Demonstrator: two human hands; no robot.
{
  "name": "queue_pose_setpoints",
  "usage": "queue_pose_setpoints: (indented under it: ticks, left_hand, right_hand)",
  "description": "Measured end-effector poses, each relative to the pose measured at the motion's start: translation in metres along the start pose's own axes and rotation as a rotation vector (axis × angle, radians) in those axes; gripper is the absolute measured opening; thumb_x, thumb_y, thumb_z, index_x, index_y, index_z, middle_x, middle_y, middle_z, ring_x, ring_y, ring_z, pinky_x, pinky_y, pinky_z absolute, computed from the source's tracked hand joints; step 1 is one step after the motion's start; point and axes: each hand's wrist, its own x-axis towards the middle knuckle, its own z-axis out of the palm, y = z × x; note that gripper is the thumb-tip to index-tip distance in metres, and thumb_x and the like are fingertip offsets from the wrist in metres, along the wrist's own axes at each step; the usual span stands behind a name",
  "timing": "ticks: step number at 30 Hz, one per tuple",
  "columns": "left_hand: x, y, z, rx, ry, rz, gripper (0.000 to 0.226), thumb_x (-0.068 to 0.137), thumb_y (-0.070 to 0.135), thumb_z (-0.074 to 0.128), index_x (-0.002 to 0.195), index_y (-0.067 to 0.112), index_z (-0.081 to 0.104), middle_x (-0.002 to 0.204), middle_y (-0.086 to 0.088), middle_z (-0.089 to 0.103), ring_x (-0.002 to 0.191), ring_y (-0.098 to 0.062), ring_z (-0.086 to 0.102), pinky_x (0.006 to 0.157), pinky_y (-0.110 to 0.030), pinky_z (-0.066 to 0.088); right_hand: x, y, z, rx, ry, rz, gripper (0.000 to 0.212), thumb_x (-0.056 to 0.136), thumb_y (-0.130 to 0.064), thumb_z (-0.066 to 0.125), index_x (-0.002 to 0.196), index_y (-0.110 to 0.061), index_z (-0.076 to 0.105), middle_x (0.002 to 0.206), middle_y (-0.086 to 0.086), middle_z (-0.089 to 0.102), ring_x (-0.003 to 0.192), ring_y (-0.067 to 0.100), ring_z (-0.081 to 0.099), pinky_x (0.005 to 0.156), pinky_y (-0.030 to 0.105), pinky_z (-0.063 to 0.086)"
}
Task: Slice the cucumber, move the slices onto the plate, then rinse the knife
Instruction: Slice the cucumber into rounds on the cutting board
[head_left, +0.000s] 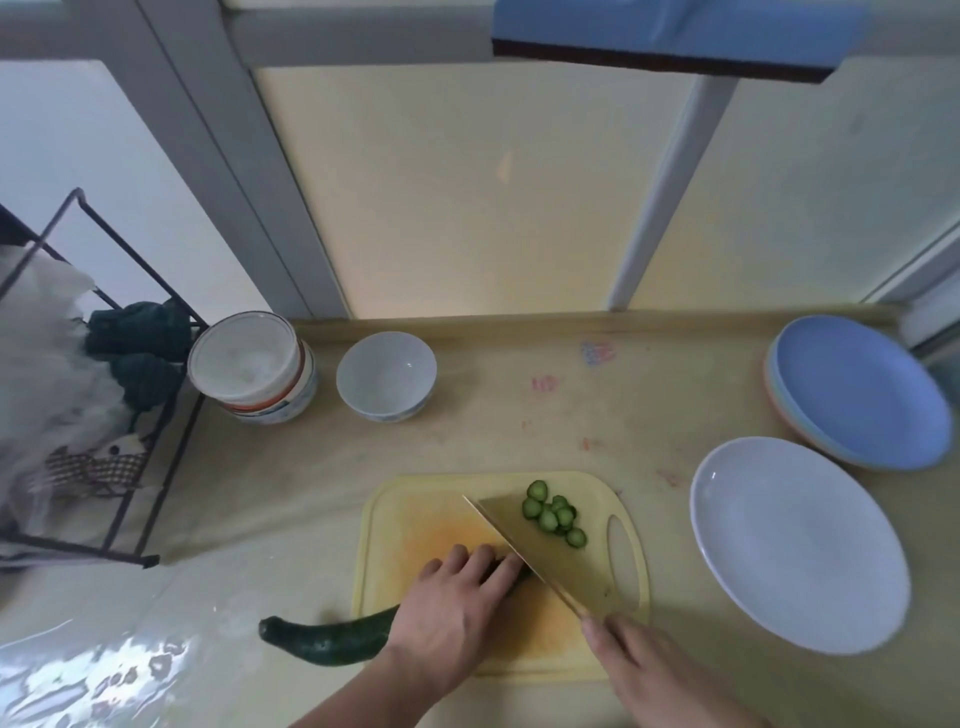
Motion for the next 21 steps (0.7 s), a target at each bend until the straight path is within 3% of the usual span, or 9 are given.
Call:
queue_pose_setpoints:
  ticks: [3,5,8,11,16,21]
  left_hand:
    - [0.000,0.000,0.005,0.015,0.149,0.067,0.056,0.072,0.028,0.082,0.125,0.024,0.062,0.115,0.003,0.062,0.084,-0.022,0.058,0.065,-0.032,0.053]
    - [0.005,0.002,0.003,0.043,0.207,0.069,0.048,0.073,0.026,0.083,0.118,0.020,0.067,0.106,0.002,0.063,0.081,-0.022,0.057,0.062,-0.032,0.051]
    - [0.010,0.000,0.003,0.079,0.240,0.085,0.041,0.070,0.024,0.082,0.109,0.021,0.070,0.095,0.004,0.061,0.076,-0.021,0.053,0.056,-0.031,0.047]
    - [0.008,-0.005,0.008,0.043,0.278,0.152,0.041,0.078,0.025,0.078,0.117,0.023,0.067,0.099,0.004,0.059,0.078,-0.022,0.053,0.058,-0.031,0.046]
    - [0.008,-0.009,0.009,-0.023,0.308,0.149,0.028,0.088,0.027,0.070,0.116,0.025,0.069,0.098,0.005,0.064,0.078,-0.022,0.052,0.058,-0.032,0.048]
    - [0.009,-0.004,0.007,-0.055,0.375,0.140,0.016,0.086,0.022,0.070,0.102,0.025,0.071,0.094,0.006,0.062,0.075,-0.022,0.048,0.055,-0.031,0.044]
  right_hand:
    - [0.004,0.006,0.010,0.158,-0.034,0.042,0.050,0.093,-0.060,0.036,0.069,-0.021,0.054,0.053,-0.006,0.054,0.053,0.004,0.052,0.071,0.031,0.049]
    - [0.005,0.007,0.010,0.192,-0.051,0.063,0.050,0.094,-0.060,0.037,0.066,-0.021,0.049,0.045,-0.006,0.047,0.046,0.006,0.046,0.063,0.029,0.044]
    - [0.007,0.004,0.013,0.233,-0.022,0.077,0.051,0.092,-0.063,0.038,0.066,-0.022,0.052,0.046,-0.007,0.049,0.047,0.006,0.046,0.063,0.027,0.042]
    - [0.008,-0.001,0.017,0.250,0.017,0.071,0.055,0.089,-0.066,0.038,0.063,-0.021,0.055,0.046,-0.006,0.051,0.045,0.003,0.046,0.061,0.026,0.040]
    - [-0.008,-0.007,0.018,0.134,0.127,-0.036,0.050,0.095,-0.051,0.041,0.082,-0.007,0.060,0.069,0.008,0.060,0.064,0.006,0.054,0.069,0.021,0.043]
    - [-0.016,-0.013,0.020,0.057,0.105,-0.071,0.046,0.095,-0.052,0.040,0.065,-0.018,0.045,0.055,0.004,0.050,0.059,-0.001,0.052,0.064,0.017,0.041]
